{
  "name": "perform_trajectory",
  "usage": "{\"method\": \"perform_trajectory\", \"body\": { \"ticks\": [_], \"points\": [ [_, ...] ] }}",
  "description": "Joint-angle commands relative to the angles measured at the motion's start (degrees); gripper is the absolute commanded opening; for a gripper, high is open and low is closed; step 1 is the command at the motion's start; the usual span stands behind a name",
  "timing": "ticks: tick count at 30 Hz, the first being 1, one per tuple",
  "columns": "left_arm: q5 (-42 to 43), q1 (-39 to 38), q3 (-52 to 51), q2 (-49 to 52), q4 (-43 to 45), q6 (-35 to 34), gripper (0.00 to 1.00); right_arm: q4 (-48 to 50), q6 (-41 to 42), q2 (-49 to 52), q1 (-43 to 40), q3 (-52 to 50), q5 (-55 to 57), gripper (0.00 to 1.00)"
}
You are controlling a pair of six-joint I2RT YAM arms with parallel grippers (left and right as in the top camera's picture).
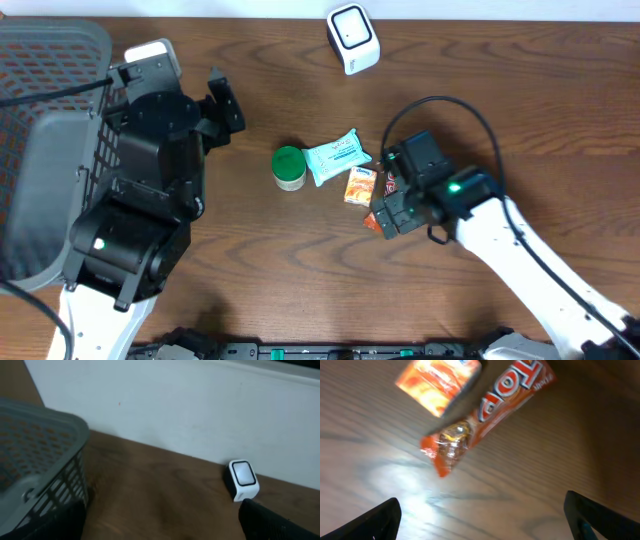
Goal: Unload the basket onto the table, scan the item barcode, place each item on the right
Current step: 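Retract the left arm and reach the right gripper to the TOP bar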
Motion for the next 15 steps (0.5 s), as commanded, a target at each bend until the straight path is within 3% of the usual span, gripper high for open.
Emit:
{"method": "perform_trajectory", "body": {
  "ticks": [1,9,15],
  "points": [
    [-1.0,0.7,0.3,-2.3,-1.6,-2.8,0.98,0.0,-0.7,4.4,5.0,1.0,13.7,0.99],
    [-1.0,0.7,0.3,-5.9,-5.4,-2.8,0.98,-1.6,3.5,15.2,17.1,1.0,26.9,0.99],
    [-1.0,0.7,0.3,-7.0,-8.1,-3.4,0.98,-1.6,4.8,25.3,20.4,1.0,33.5,0.99]
  ]
}}
